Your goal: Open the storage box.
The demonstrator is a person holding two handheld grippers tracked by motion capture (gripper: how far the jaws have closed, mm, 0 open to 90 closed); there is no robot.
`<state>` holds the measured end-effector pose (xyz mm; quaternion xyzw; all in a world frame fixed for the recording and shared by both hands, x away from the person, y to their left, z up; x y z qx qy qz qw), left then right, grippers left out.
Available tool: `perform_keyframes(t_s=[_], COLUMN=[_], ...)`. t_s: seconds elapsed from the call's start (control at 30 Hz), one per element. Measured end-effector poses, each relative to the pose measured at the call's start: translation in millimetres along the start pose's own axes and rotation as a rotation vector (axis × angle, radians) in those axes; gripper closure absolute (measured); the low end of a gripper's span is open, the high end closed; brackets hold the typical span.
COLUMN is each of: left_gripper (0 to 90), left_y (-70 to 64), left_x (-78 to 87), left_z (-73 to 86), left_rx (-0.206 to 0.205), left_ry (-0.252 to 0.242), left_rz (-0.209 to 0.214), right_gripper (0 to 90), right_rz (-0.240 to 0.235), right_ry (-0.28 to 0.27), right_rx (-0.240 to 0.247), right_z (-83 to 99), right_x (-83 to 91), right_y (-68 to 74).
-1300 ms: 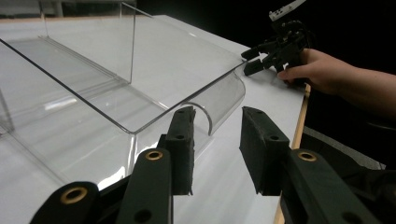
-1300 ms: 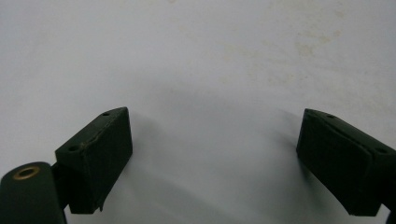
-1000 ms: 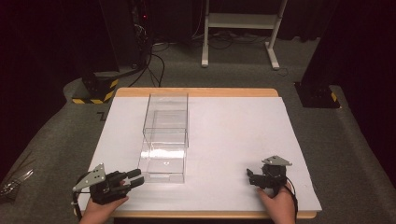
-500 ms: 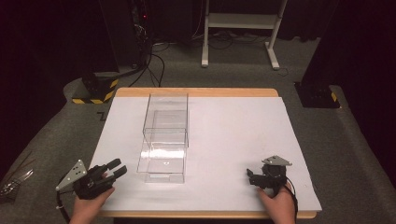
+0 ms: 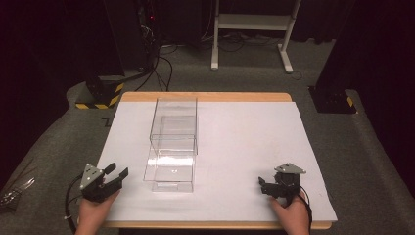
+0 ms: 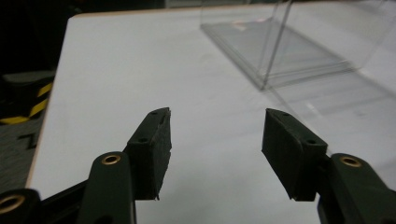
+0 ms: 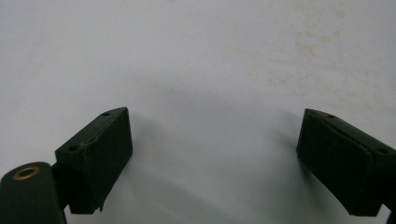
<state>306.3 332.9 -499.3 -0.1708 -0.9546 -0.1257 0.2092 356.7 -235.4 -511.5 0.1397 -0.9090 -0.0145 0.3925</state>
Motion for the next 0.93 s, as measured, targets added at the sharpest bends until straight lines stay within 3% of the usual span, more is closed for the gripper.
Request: perform_keyframes(t_s=[0.07,0.23,0.27,0.33,0.47,0.93], left_gripper=[41.6,37.3,36.4,30.1,30.7,29.8], left_y=[-1.1,-8.1,-9.2,-10.2,-6.3,-5.8], left_x=[-4.8,-23.4,-26.8,-32.2,-32.1,-31.7], left_z=[-0.2,-1.3,-1.4,-1.2,-0.2,0.2], left_rx=[-0.011,-0.079,-0.095,-0.090,-0.045,-0.043], left_ry=[0.024,0.170,0.212,0.263,0.263,0.262], left_rz=[-0.019,-0.042,-0.023,0.008,0.029,0.036], right_gripper=[10.4,10.5,10.4,10.4,10.5,10.5], right_rz=[0.000,0.001,0.000,0.000,0.002,0.001], right_ry=[0.000,0.000,0.000,-0.001,0.000,-0.001], right_rx=[0.000,0.000,0.001,0.001,0.002,0.001], right_z=[0.0,0.0,0.0,0.1,0.2,0.2], right_x=[0.0,0.0,0.0,0.0,0.2,0.1], right_y=[0.0,0.0,0.0,0.0,0.1,0.0])
Point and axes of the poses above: each handheld gripper's, and its own axes: x roughly backward along the jaws, z roughly out of its underside, y roughly to its left, the point moved 1 cm from there along -x, roughly forward along the jaws, and after that the axes turned 13 degrees about -x, right-handed, at the moved point
